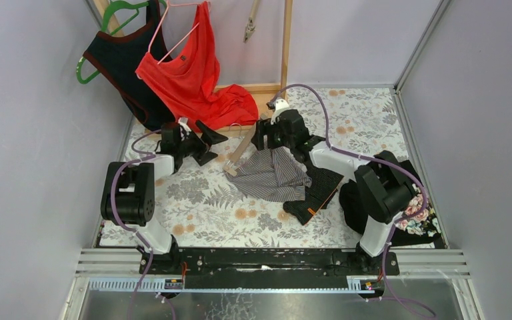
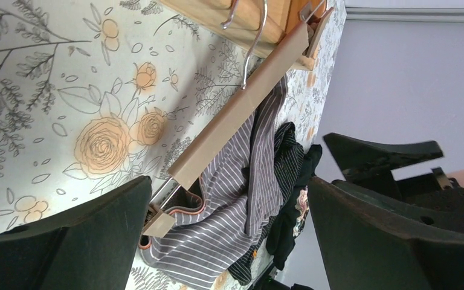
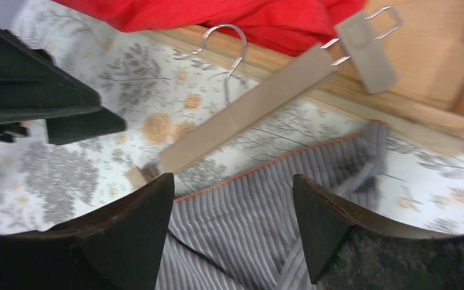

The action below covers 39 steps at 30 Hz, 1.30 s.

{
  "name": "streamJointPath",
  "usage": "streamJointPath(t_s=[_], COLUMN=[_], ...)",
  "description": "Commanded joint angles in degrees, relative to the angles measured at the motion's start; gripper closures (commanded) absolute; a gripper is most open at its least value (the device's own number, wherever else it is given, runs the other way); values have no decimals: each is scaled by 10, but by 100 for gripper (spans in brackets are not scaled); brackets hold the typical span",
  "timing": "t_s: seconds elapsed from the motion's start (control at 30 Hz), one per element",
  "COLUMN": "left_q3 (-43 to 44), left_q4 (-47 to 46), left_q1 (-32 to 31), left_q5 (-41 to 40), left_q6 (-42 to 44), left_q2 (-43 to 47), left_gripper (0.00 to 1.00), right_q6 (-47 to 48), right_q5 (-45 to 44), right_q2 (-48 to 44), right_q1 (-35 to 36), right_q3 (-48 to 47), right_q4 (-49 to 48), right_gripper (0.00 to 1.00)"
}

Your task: Clip the underwear to the hanger

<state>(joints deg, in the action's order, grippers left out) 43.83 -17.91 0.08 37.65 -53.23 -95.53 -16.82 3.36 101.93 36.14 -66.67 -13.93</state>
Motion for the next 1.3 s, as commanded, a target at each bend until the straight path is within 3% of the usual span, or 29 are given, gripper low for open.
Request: streamJointPath(t_s=[0.0, 0.8, 1.27], left_q3=[28, 65, 57], left_q4=[-5, -25, -53], left_q1=[-12, -45, -46], left_q5=[-15, -34, -19], left_q6=[5, 26, 22], left_q2=[-14, -90, -119], left_gripper=[0, 0, 2], right_q6=[-128, -330, -388], right_q5=[126, 150, 161], right_q2=[38, 233, 299], right_q1=[-21, -27, -27], right_q3=[2, 24, 11], right_q4=[-131, -433, -584], right_gripper=[22, 29, 57])
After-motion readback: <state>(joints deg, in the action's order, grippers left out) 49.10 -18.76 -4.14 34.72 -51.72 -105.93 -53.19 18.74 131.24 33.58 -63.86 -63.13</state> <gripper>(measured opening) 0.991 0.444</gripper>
